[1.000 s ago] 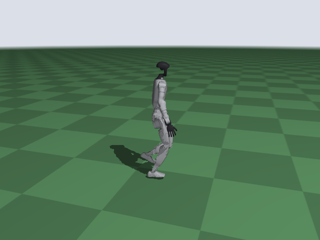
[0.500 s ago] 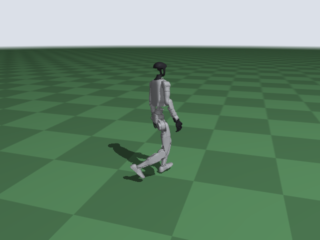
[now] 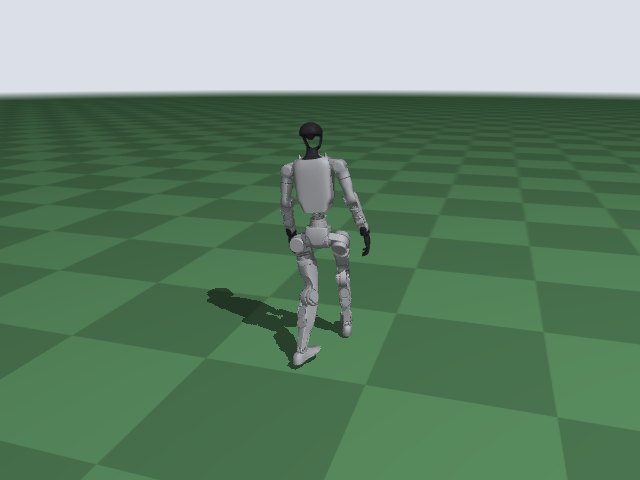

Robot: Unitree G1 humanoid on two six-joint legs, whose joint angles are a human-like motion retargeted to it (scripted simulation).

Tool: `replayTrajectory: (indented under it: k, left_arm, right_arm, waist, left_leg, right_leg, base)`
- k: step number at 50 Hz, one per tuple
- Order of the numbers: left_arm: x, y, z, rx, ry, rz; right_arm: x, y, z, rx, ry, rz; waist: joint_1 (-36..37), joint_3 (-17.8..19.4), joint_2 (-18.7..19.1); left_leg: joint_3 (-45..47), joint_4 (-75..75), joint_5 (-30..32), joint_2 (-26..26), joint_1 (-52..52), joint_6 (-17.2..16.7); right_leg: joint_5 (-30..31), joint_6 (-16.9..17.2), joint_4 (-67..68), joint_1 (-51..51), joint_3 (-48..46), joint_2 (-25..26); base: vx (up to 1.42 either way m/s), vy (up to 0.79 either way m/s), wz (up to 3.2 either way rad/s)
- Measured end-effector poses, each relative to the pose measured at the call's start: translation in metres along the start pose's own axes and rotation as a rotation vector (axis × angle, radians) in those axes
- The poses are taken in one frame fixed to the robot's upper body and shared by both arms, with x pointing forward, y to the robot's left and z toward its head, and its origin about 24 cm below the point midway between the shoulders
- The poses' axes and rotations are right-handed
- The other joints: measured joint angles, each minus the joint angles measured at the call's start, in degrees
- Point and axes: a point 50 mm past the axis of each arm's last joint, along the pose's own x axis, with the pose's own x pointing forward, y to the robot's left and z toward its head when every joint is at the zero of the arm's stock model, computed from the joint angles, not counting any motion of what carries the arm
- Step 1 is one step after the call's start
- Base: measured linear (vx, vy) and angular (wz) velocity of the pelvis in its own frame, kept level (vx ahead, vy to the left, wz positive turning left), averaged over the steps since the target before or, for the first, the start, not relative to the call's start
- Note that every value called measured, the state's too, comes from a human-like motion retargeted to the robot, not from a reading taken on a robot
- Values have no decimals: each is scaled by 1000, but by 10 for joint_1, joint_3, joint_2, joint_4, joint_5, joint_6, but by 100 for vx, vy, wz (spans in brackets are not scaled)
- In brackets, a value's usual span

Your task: Walk

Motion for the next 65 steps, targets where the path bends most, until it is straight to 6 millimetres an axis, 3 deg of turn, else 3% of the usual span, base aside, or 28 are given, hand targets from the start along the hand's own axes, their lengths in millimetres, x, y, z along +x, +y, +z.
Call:
replayTrajectory:
  k: [5,9,12,15,20,23,27,32,33,37,40,42,45,50,53,60,65]
  left_arm:
    - [-19,-20,-72,-35,249,-69]
    - [-37,-25,-110,-98,364,-76]
    - [-42,-21,-118,-116,366,-69]
    - [-37,-12,-105,-115,299,-49]
    - [-25,-1,-75,-128,171,-7]
    - [-19,4,-56,-150,113,17]
    - [-17,-4,-53,-181,113,18]
    - [-19,-21,-65,-198,181,-17]
    - [-19,-22,-67,-204,194,-23]
    - [-26,-41,-84,-225,266,-69]
    - [-31,-47,-94,-258,308,-91]
    - [-30,-39,-93,-295,310,-88]
    - [-25,-28,-84,-317,277,-70]
    - [-18,-5,-64,-257,201,-23]
    - [-11,15,-40,-199,126,20]
    - [-3,42,11,-62,-45,81]
    - [-2,35,12,-44,-60,68]
  right_arm:
    - [-2,-11,-2,29,-6,-29]
    - [-4,-15,-5,25,-6,-33]
    - [-4,-18,-4,29,-18,-37]
    - [-5,-26,2,34,-35,-56]
    - [-5,-33,16,46,-73,-95]
    - [-3,-33,37,59,-134,-106]
    - [-1,-23,57,35,-202,-84]
    - [1,-3,73,-46,-248,-15]
    - [1,2,77,-62,-254,2]
    - [3,16,62,-72,-216,41]
    - [3,24,41,-53,-155,70]
    - [4,32,33,-32,-118,116]
    - [4,40,25,-23,-80,168]
    - [3,48,11,-25,-43,204]
    - [2,51,11,-25,-46,213]
    - [2,57,-4,-27,8,216]
    - [-2,58,-26,-29,86,204]
  waist:
    - [11,-10,25]
    - [19,-5,66]
    - [32,-10,85]
    - [48,-14,83]
    - [81,-26,55]
    - [94,-21,21]
    - [102,-18,-12]
    - [89,-33,-50]
    - [83,-40,-66]
    - [72,-60,-88]
    - [61,-75,-106]
    - [47,-60,-143]
    - [23,-45,-155]
    - [-19,-26,-141]
    - [-36,-5,-109]
    - [-55,25,-48]
    - [-48,12,-51]
  left_leg:
    - [-53,102,7,6,35,-40]
    - [-79,211,92,30,51,-131]
    - [-35,338,180,43,-7,-201]
    - [65,463,188,83,-121,-195]
    - [203,546,76,164,-319,-118]
    - [263,475,40,187,-396,-88]
    - [306,301,24,204,-446,-74]
    - [325,62,57,186,-460,-76]
    - [334,-9,88,168,-441,-74]
    - [338,39,127,143,-459,-67]
    - [342,97,133,106,-457,-50]
    - [352,48,145,42,-396,-29]
    - [331,-19,145,-15,-311,-7]
    - [266,-122,135,-57,-161,-5]
    - [216,-209,134,-36,-45,-8]
    - [148,-293,118,28,114,-35]
    - [125,-248,103,23,151,-56]
  right_leg:
    - [22,-11,114,-4,4,43]
    - [23,-40,146,54,-27,65]
    - [4,-59,140,95,-48,62]
    - [-26,-69,124,133,-70,31]
    - [-71,-70,116,171,-111,-24]
    - [-82,-63,72,213,-126,-61]
    - [-104,-55,38,262,-143,-101]
    - [-131,-44,58,284,-166,-153]
    - [-131,-41,60,284,-167,-171]
    - [-130,-29,151,274,-162,-214]
    - [-66,-16,253,261,-149,-252]
    - [-1,-10,354,238,-119,-308]
    - [46,-33,480,179,-85,-336]
    - [-43,-61,539,85,-77,-310]
    - [-73,-58,470,42,-98,-259]
    - [-57,-8,148,-3,-133,-145]
    - [-45,3,110,-28,-101,-120]
  base:
    - [67,3,143]
    - [67,-2,129]
    - [59,-1,121]
    - [53,-2,143]
    - [49,-4,131]
    - [52,1,100]
    - [55,4,66]
    - [57,10,44]
    - [61,15,35]
    - [65,19,27]
    - [72,22,28]
    - [71,22,47]
    - [73,19,41]
    - [74,13,24]
    - [75,8,20]
    - [74,1,26]
    - [81,-6,14]
